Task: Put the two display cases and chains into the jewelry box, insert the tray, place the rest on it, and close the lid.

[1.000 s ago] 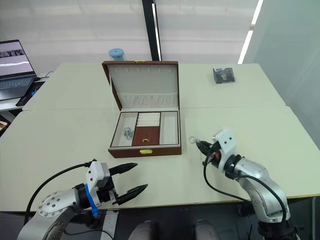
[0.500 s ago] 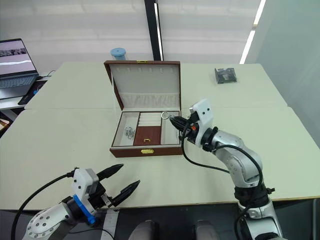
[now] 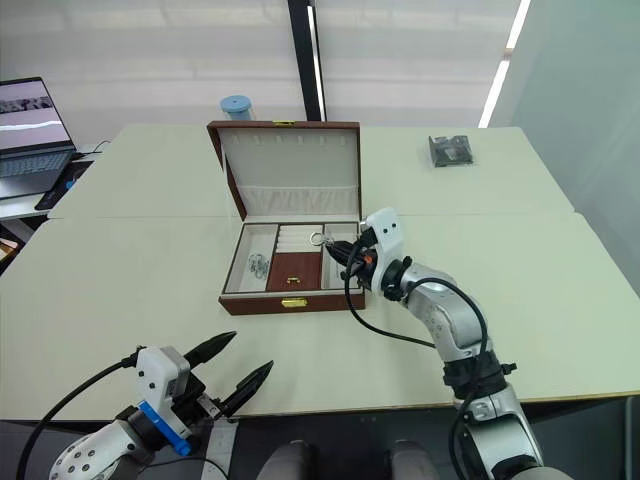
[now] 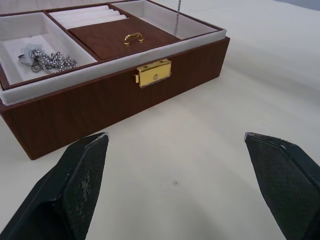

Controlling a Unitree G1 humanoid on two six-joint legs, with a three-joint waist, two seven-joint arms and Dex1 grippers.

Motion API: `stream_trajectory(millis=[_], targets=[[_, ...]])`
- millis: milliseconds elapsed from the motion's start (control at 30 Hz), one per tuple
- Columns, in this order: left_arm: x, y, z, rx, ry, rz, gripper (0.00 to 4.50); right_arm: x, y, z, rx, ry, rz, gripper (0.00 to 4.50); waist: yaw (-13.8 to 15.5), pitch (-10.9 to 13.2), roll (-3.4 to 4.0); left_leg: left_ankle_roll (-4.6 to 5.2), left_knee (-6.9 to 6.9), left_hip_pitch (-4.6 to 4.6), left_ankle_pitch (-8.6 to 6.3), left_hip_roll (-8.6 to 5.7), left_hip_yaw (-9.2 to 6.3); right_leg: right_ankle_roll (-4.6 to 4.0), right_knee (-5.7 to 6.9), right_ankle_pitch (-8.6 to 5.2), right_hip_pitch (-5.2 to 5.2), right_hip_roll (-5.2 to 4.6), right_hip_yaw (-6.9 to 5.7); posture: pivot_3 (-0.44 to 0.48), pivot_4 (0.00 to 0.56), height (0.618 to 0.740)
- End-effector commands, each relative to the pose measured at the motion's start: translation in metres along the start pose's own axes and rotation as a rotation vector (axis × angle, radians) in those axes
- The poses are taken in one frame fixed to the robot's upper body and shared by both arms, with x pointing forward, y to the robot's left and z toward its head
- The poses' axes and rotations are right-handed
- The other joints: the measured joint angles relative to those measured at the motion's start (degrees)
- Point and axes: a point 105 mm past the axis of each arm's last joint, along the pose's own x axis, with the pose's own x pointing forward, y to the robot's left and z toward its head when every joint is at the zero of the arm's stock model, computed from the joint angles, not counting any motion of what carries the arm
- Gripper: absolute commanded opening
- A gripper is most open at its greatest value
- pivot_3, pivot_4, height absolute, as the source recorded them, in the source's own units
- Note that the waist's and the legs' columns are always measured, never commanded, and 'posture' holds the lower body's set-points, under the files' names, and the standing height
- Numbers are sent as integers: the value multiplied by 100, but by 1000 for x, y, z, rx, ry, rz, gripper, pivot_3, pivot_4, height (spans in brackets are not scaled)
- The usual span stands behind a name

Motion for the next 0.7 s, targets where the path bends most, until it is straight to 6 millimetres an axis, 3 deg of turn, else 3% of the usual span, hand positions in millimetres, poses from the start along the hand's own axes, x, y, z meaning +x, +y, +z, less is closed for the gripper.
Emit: stream_trajectory(millis=[33,200,600,700], targets=[[1,-4,12,36,-41,1,4500,0,-5,15,-1,-66,-27,13,0,0,1,0,0,0,0,0,0,0,0,0,0,0,0,0,150,740],[2,-5,14,34,-43,6,4500,0,-9,13,17,-65,-49,13,0,1,1,0,0,0,0,0,1,0,0,0,0,0,1,0,150,740],[5,-2,16,27,-49,10,4500,-6,-15,17,18,-83,-61,3447,0,1,2,0,-1,-1,0,0,1,0,0,0,-1,0,0,0,150,740],[6,3,14,-25,-26,23,4500,-15,-14,22,-36,-101,-25,4493,1,3,4,0,-2,-1,0,0,1,0,0,0,-1,0,0,0,150,740]])
